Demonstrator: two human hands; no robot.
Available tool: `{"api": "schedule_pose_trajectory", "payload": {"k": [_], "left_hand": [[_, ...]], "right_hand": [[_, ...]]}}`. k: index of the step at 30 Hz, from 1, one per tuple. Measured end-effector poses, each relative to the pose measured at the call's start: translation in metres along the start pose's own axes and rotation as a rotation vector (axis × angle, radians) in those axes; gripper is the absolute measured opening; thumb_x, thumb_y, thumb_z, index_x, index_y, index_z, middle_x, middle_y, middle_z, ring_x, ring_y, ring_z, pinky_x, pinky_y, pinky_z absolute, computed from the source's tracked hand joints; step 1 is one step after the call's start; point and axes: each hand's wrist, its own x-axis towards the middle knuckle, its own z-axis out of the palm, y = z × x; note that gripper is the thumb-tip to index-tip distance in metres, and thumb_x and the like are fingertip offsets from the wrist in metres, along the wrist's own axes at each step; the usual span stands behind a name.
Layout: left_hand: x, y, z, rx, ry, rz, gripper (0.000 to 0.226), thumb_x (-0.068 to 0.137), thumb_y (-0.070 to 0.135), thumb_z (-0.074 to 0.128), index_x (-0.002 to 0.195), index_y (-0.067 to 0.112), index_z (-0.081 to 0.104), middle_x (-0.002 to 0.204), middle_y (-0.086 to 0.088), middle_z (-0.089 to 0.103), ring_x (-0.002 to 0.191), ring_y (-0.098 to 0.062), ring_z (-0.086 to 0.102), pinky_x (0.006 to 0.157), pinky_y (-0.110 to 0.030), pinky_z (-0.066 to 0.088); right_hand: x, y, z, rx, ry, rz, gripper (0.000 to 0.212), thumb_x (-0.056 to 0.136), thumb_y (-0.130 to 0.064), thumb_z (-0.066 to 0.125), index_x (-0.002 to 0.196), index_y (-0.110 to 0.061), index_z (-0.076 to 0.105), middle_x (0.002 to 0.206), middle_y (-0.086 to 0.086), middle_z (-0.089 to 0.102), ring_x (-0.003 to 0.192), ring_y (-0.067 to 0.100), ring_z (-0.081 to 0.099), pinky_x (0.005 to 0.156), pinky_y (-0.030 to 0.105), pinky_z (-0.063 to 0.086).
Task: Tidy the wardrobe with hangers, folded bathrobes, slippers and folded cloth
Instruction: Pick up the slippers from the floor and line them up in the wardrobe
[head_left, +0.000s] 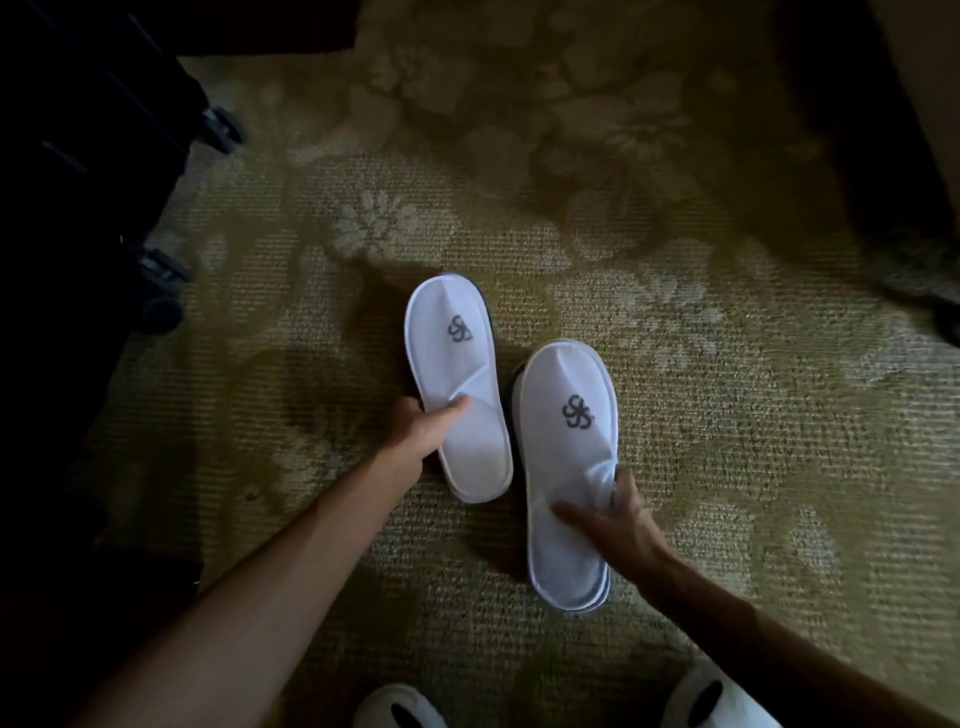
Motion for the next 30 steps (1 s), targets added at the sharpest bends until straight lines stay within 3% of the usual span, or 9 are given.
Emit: {"api": "schedule_pose_trajectory", "payload": {"k": [3,7,10,12,16,19,23,26,30], "left_hand": [[0.005,0.003,0.001,-0.038,-0.062,-0.033,0.04,0.086,0.031,0.078,0.111,0.001,0.068,0.107,-0.008,0.071,0.093,-0.024,0.068,0.076,-0.031,0.052],[0.007,0.0,0.004,-0.081,-0.192,-0.016,0.03,0.09,0.024,0.073,0.11,0.002,0.072,0.105,-0.013,0.075,0.095,-0.026,0.073,0.094,-0.045,0.057],[0.007,-0.006,0.003,-0.066,-0.227,0.022,0.032,0.085,0.03,0.074,0.105,0.006,0.073,0.099,-0.008,0.077,0.092,-0.024,0.074,0.092,-0.044,0.058],[0.008,-0.006,0.003,-0.047,-0.231,0.031,0.015,0.092,0.024,0.07,0.094,0.009,0.073,0.092,-0.005,0.076,0.087,-0.021,0.073,0.085,-0.036,0.059],[-0.004,0.002,-0.015,-0.119,-0.244,0.035,0.011,0.095,0.023,0.067,0.089,0.015,0.071,0.096,-0.003,0.076,0.088,-0.019,0.072,0.08,-0.033,0.058],[-0.045,0.019,-0.044,-0.257,-0.259,-0.017,0.016,0.098,0.024,0.065,0.108,0.013,0.07,0.101,-0.004,0.074,0.089,-0.019,0.072,0.077,-0.032,0.058],[-0.126,0.068,-0.101,-0.395,-0.106,-0.073,0.015,0.092,0.028,0.071,0.101,0.016,0.068,0.099,-0.006,0.074,0.093,-0.027,0.072,0.084,-0.043,0.06],[-0.195,0.108,-0.147,-0.414,-0.068,-0.079,0.046,0.079,0.04,0.074,0.114,0.01,0.069,0.107,-0.009,0.075,0.099,-0.028,0.072,0.089,-0.046,0.059],[-0.288,0.15,-0.199,-0.478,-0.059,-0.122,0.051,0.078,0.044,0.074,0.116,0.011,0.067,0.108,-0.009,0.075,0.102,-0.028,0.072,0.088,-0.047,0.059]], "right_hand": [[0.005,0.001,0.001,-0.049,-0.021,-0.068,0.069,0.073,-0.043,0.08,0.126,-0.026,0.04,0.111,0.001,0.067,0.095,0.022,0.069,0.076,0.047,0.061],[0.017,-0.016,0.005,-0.05,-0.051,-0.212,0.058,0.088,-0.044,0.063,0.135,-0.037,0.031,0.115,-0.005,0.064,0.098,0.018,0.068,0.068,0.029,0.061],[0.027,-0.017,0.006,-0.097,-0.075,-0.265,0.067,0.086,-0.055,0.057,0.143,-0.04,0.027,0.124,-0.005,0.063,0.105,0.019,0.066,0.079,0.043,0.061],[0.029,-0.014,0.005,-0.064,-0.083,-0.239,0.069,0.083,-0.058,0.059,0.144,-0.042,0.031,0.125,-0.005,0.064,0.107,0.02,0.067,0.082,0.046,0.06],[0.042,-0.041,0.005,0.058,-0.07,-0.26,0.048,0.095,-0.023,0.065,0.139,-0.027,0.047,0.121,0.0,0.068,0.109,0.024,0.066,0.079,0.028,0.06],[0.027,-0.096,0.006,0.056,-0.124,-0.274,0.051,0.097,-0.01,0.06,0.138,-0.035,0.045,0.124,-0.005,0.067,0.112,0.019,0.065,0.089,0.037,0.058],[-0.038,-0.195,-0.003,-0.021,-0.251,-0.304,0.055,0.097,-0.002,0.056,0.143,-0.027,0.038,0.124,0.0,0.065,0.109,0.018,0.064,0.089,0.036,0.057],[-0.1,-0.273,-0.019,-0.078,-0.341,-0.316,0.06,0.099,-0.006,0.057,0.15,-0.022,0.029,0.133,0.011,0.059,0.114,0.023,0.062,0.089,0.039,0.057],[-0.175,-0.354,-0.039,-0.174,-0.391,-0.374,0.061,0.092,-0.027,0.06,0.146,-0.027,0.031,0.13,0.015,0.059,0.114,0.032,0.063,0.087,0.055,0.057]]}}
